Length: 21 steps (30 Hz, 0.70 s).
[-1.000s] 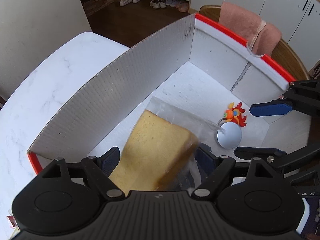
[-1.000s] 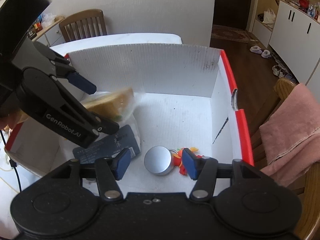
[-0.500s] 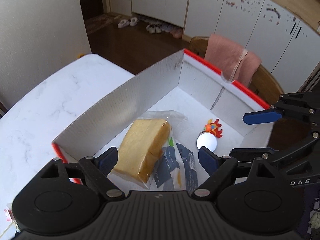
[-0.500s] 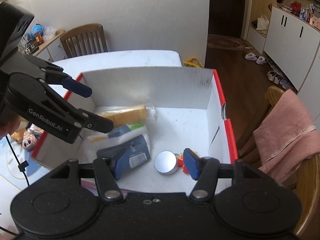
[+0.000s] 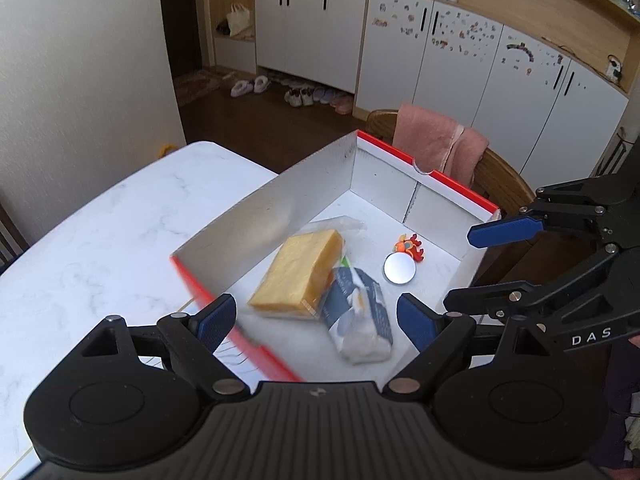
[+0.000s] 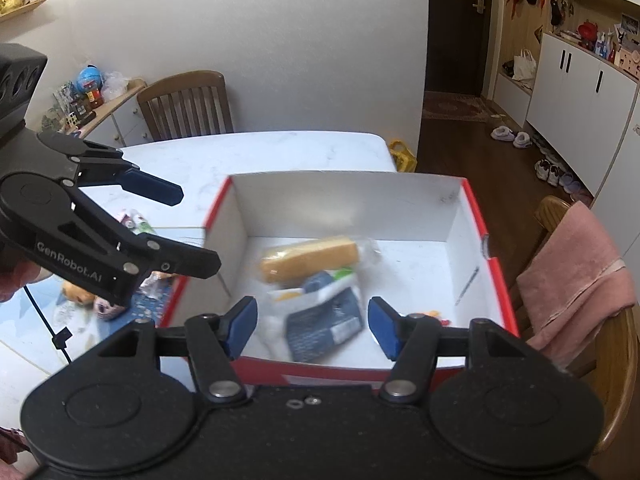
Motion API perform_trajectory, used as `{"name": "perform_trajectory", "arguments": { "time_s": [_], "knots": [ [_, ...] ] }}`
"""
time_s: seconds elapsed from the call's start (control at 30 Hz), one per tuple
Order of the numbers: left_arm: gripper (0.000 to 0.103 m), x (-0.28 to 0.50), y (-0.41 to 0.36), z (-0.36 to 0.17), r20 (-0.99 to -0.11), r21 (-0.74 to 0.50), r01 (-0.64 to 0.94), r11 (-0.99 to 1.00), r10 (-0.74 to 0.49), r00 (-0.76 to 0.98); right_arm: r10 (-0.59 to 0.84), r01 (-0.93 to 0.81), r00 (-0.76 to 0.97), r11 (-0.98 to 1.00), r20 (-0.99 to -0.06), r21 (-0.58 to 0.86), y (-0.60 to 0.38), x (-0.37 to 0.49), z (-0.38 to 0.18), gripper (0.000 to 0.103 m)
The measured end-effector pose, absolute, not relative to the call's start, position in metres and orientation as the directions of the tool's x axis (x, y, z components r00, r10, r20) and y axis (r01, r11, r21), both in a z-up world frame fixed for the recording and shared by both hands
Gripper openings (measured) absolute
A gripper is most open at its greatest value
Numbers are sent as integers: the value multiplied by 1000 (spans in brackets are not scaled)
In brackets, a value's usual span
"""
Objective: Organize objects
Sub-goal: 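Open both tools to drop the bread slice and mirror into the shoebox, then move both tools back toward the remaining items on the table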
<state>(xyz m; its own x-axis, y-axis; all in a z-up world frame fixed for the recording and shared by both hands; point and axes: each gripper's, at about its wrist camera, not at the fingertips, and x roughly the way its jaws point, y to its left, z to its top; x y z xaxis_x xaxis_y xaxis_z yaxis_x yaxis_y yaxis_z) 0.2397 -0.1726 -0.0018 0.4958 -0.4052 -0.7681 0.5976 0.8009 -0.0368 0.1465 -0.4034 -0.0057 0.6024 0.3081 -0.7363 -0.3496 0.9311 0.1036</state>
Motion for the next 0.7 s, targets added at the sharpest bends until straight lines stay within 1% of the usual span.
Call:
{"name": "perform_trajectory", "arguments": {
  "time_s": [0.2, 0.23, 0.27, 0.3, 0.7],
  "knots": [
    [87, 222, -130, 7, -743, -58, 581, 812, -424, 519, 320, -349, 606, 930, -728, 119, -371, 131, 2, 62],
    [87, 218, -123, 8, -739, -59, 576, 815, -424, 524, 323, -350, 605, 929, -728, 122, -365, 128, 3, 65],
    [87, 214, -115, 9, -735, -61, 573, 817, -425, 528, 326, -350, 605, 928, -726, 125, -359, 126, 4, 70],
    [87, 210, -107, 9, -731, -61, 570, 819, -425, 533, 329, -351, 608, 928, -723, 127, -353, 124, 5, 72],
    [88, 172, -11, 10, -698, -52, 512, 857, -398, 595, 352, -397, 590, 910, -727, 118, -280, 106, 6, 74]
  ]
}}
